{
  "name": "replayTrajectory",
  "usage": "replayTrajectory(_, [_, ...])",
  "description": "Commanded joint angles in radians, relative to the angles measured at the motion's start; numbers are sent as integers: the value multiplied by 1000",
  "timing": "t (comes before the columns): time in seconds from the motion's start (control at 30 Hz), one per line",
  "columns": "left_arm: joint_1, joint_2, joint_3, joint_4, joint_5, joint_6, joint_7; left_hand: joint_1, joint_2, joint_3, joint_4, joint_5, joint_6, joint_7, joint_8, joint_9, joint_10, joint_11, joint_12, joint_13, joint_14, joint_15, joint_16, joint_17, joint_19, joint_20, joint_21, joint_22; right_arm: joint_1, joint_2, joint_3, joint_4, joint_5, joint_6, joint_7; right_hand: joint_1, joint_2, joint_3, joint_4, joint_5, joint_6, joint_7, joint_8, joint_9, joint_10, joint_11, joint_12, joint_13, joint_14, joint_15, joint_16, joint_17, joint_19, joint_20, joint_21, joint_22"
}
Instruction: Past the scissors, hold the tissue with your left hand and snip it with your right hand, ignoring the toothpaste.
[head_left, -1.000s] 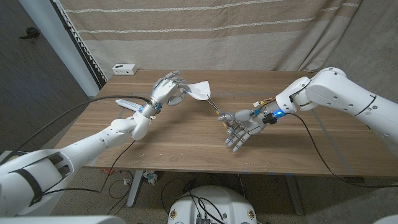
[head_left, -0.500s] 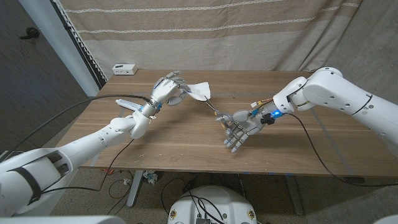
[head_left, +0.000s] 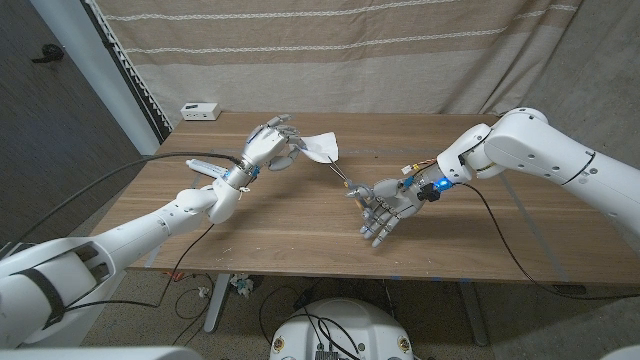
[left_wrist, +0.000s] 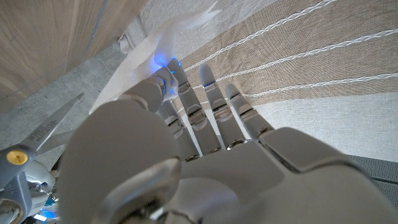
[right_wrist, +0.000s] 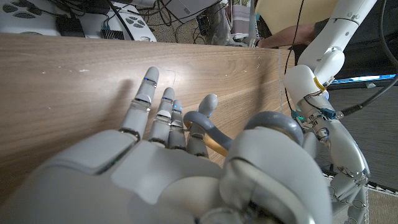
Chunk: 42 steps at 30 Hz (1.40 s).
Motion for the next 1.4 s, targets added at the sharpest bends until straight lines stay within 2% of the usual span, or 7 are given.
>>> replayTrajectory(0.03, [6, 3, -2, -1, -5, -7, 7, 13, 4, 1, 4, -1, -3, -1, -1, 0, 17, -14, 1, 3, 6, -137, -3, 6, -1, -4, 4, 3, 13, 8, -6, 5, 6, -31, -21, -2, 6, 0, -3, -4, 6, 66, 4, 4, 0, -1, 1, 2, 3, 7, 2, 3, 13, -1, 3, 3])
replayTrajectory(0.47, [11, 1, -3, -9, -6, -11, -4, 10, 3, 6, 8, 3, -5, -1, -2, -2, 13, -15, 2, 8, 4, -136, -12, 7, -1, -2, 5, 3, 12, 33, 2, 4, 16, -35, -66, -2, 7, 1, -3, -5, 7, 66, 4, 5, 2, -1, 2, 3, 6, 7, 3, 3, 13, -1, 1, 2])
replayTrajectory(1.4, [18, -2, -4, -8, -13, -20, -12, 16, 1, 4, 6, 6, 5, 0, 4, -2, 14, -14, 2, 12, 8, -137, -17, 19, -1, -3, 6, 3, 47, 60, -36, 53, -18, -27, -59, -1, 9, 3, -5, -8, 8, 66, 3, 6, 1, 0, 1, 2, 6, 8, 2, 3, 15, -1, 0, 2])
